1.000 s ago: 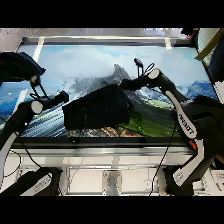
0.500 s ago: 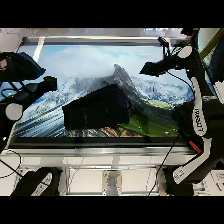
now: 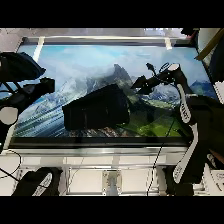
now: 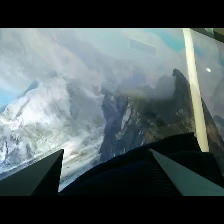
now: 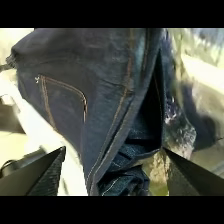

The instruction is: Fold the clothes and pants, and hang the long-sleeved shirts on hangers.

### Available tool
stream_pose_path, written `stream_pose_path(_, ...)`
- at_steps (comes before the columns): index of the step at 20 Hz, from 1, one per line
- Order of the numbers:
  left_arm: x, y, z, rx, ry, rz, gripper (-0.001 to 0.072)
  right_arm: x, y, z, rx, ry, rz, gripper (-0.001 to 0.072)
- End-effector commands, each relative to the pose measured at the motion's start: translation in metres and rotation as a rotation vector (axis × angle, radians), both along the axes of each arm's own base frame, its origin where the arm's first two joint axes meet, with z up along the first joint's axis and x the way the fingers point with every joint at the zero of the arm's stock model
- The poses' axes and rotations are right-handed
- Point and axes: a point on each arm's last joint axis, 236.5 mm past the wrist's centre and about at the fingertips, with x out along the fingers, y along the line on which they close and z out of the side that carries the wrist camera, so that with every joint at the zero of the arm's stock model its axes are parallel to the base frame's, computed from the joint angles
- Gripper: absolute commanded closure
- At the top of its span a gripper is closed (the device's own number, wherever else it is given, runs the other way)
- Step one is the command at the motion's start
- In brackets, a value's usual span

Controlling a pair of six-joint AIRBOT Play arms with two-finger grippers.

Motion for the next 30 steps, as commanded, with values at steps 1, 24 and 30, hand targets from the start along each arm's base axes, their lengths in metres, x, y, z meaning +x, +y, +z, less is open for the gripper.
stream_pose_path(1, -0.002, -0.001, -0.002, 0.002, 0.013, -0.003, 0.0132, -0.010, 0.009, -0.027, 0.057, 0.091, 0.022, 0.0012)
stream_pose_path(24, -0.002, -0.001, -0.003, 0.002, 0.014, -0.003, 0.0133, -0.044, 0.107, 0.003, -0.006, 0.009, 0.260, 0.0689)
stream_pose_path(30, -0.002, -0.001, -0.002, 0.002, 0.014, -0.004, 0.0133, -0.004, -0.042, 0.121, -0.149, -0.231, 0.006, 0.0690)
